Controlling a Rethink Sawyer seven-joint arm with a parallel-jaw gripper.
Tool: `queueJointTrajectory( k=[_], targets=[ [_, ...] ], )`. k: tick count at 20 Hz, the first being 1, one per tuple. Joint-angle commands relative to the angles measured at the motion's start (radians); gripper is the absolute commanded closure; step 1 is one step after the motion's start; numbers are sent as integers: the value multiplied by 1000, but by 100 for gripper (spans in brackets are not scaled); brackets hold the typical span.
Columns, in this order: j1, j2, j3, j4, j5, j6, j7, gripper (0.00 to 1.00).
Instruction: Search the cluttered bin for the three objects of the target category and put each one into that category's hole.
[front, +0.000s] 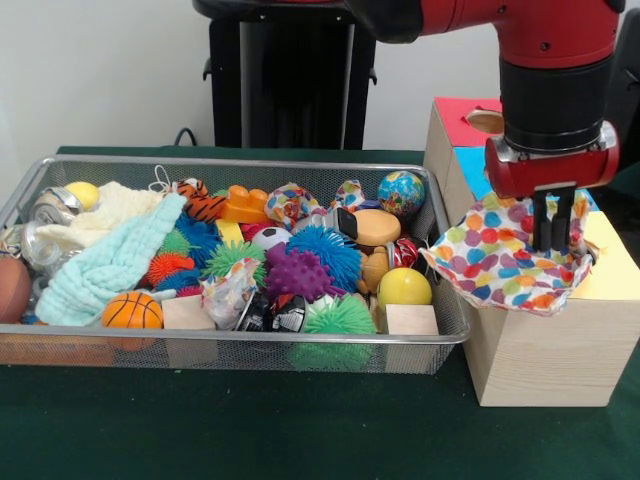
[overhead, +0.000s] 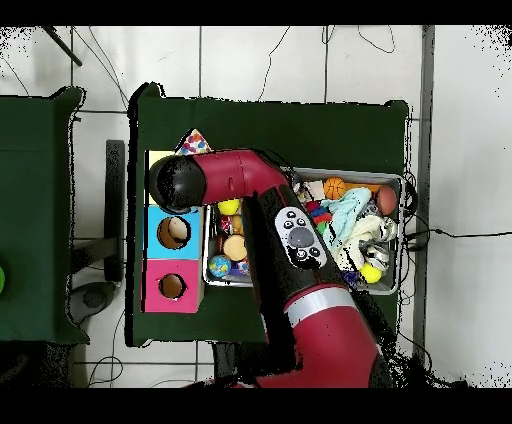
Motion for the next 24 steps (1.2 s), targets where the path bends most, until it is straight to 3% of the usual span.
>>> queueJointTrajectory(
  k=[1,11,19,24],
  targets=[
    [-11,-100,-18,100,28,54,65,100],
    [-82,-265,13,140,107,259,-34,100],
    [-145,-282,32,194,83,182,-104,100],
    [-214,-340,47,267,65,147,-163,100]
  ],
)
